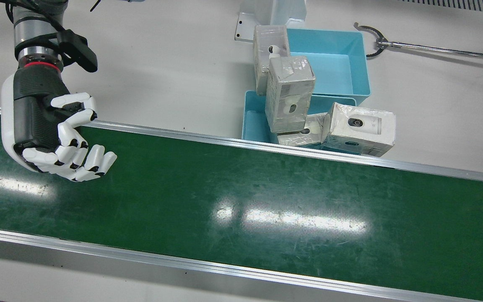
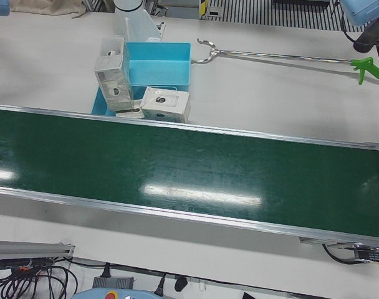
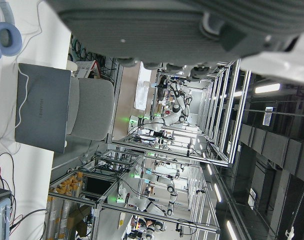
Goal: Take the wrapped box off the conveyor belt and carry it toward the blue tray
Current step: 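Open the right hand and move it over the conveyor belt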
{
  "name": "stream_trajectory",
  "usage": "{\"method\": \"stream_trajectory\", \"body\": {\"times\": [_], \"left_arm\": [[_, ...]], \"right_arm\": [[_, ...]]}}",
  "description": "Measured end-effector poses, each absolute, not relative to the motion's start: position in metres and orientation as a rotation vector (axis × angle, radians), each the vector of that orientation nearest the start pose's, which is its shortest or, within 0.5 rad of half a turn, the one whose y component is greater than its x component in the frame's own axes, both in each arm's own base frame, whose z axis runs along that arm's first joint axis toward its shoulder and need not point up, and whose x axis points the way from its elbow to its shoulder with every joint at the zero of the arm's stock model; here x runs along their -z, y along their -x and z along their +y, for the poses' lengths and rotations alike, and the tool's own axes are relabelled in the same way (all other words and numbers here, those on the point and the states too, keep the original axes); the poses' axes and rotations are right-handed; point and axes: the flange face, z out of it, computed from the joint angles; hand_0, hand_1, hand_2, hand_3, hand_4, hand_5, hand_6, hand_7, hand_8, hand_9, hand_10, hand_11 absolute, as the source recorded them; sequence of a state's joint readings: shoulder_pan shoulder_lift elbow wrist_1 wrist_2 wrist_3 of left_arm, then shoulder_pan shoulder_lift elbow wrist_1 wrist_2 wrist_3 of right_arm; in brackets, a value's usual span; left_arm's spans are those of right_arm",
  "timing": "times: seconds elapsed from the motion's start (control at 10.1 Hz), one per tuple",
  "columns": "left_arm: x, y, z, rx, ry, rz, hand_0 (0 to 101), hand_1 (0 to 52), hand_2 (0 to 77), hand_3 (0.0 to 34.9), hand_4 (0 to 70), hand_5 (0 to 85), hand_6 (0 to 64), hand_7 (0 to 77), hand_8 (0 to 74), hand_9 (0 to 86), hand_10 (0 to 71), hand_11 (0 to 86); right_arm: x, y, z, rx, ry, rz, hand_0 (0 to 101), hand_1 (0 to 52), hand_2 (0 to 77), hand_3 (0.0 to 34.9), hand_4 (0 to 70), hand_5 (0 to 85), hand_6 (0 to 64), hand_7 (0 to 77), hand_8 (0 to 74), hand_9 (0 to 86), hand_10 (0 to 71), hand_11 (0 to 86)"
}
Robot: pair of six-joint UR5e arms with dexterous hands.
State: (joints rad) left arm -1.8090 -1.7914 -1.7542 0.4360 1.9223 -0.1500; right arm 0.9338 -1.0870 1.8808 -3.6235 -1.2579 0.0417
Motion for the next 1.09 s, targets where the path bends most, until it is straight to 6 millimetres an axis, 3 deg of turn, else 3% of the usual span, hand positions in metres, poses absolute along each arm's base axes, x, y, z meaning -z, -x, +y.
{"method": "stream_trajectory", "body": {"times": [0.1,0.2,0.3,0.4,0.49,0.59,0.69,0.79,0.89,0.99,1.09], "left_arm": [[-0.526,0.225,-0.505,2.279,0.303,2.191,0,0.0,0.5,0.0,0.0,1.1,0.0,0.5,0.0,0.0,0.0,0.0],[-0.526,0.225,-0.505,2.279,0.303,2.191,0,0.0,0.5,0.0,0.0,1.1,0.0,0.0,0.0,0.0,0.5,0.0],[-0.526,0.225,-0.505,2.279,0.303,2.191,0,0.0,0.5,0.0,0.0,1.1,0.0,0.0,0.0,0.0,0.5,0.0],[-0.526,0.225,-0.505,2.279,0.303,2.191,0,0.0,0.5,0.0,0.0,1.1,0.0,0.0,0.0,0.0,0.5,0.0],[-0.526,0.225,-0.505,2.279,0.303,2.191,0,0.0,0.5,0.0,0.0,1.1,0.0,0.0,0.0,0.0,0.5,0.0],[-0.526,0.225,-0.505,2.279,0.303,2.191,0,0.0,0.5,0.0,0.0,1.1,0.0,0.0,0.0,0.0,0.0,0.0],[-0.526,0.225,-0.505,2.279,0.303,2.191,0,0.0,0.5,0.0,0.0,1.1,0.0,0.0,0.0,0.0,0.5,0.0],[-0.526,0.225,-0.505,2.279,0.303,2.191,0,0.0,0.5,0.0,0.0,1.1,0.0,0.0,0.0,0.0,0.5,0.0],[-0.526,0.225,-0.505,2.279,0.303,2.191,0,0.0,0.5,0.0,0.0,1.1,0.0,0.0,0.0,0.0,0.5,0.0],[-0.526,0.225,-0.505,2.279,0.303,2.191,0,0.0,0.5,0.0,0.0,1.1,0.0,0.0,0.0,0.0,0.5,0.0],[-0.526,0.225,-0.505,2.279,0.303,2.191,0,0.0,0.5,0.0,0.0,1.1,0.0,0.5,0.0,0.0,0.0,0.0]], "right_arm": [[-0.335,0.218,-0.580,1.945,-0.572,2.538,57,21.8,77.4,0.2,53.5,69.8,62.2,68.7,40.4,55.1,33.3,45.3],[-0.341,0.219,-0.584,1.943,-0.577,2.547,56,18.0,77.4,0.1,63.8,69.8,62.2,69.8,53.5,69.3,47.5,59.5],[-0.342,0.222,-0.587,1.928,-0.590,2.561,56,26.2,77.4,0.0,54.0,69.8,60.5,74.2,59.4,66.0,43.6,64.4],[-0.341,0.225,-0.589,1.916,-0.600,2.570,56,26.2,77.4,0.0,54.0,69.8,60.5,74.2,59.4,66.0,43.6,64.4],[-0.341,0.227,-0.590,1.909,-0.606,2.575,56,26.2,77.4,0.0,45.3,62.2,54.5,68.2,52.4,56.7,33.8,55.1],[-0.341,0.227,-0.590,1.905,-0.608,2.577,56,30.5,22.4,2.5,28.4,45.3,40.4,49.6,36.5,37.6,11.4,37.6],[-0.340,0.226,-0.590,1.901,-0.610,2.577,56,30.5,22.4,2.5,28.4,45.3,40.4,49.6,36.5,37.6,11.4,37.6],[-0.339,0.226,-0.590,1.896,-0.613,2.577,55,25.6,14.7,4.9,17.5,37.6,32.7,42.5,26.2,28.9,0.0,28.9],[-0.335,0.226,-0.590,1.885,-0.617,2.581,54,18.0,26.2,8.6,16.4,36.5,24.5,33.8,15.8,19.1,4.9,14.7],[-0.332,0.225,-0.589,1.872,-0.620,2.588,54,20.2,24.0,6.0,13.6,33.8,4.9,25.1,0.0,6.5,1.6,3.8],[-0.329,0.224,-0.588,1.862,-0.616,2.596,54,21.3,21.3,6.7,13.6,35.5,7.1,25.1,0.0,6.5,1.6,3.8]]}}
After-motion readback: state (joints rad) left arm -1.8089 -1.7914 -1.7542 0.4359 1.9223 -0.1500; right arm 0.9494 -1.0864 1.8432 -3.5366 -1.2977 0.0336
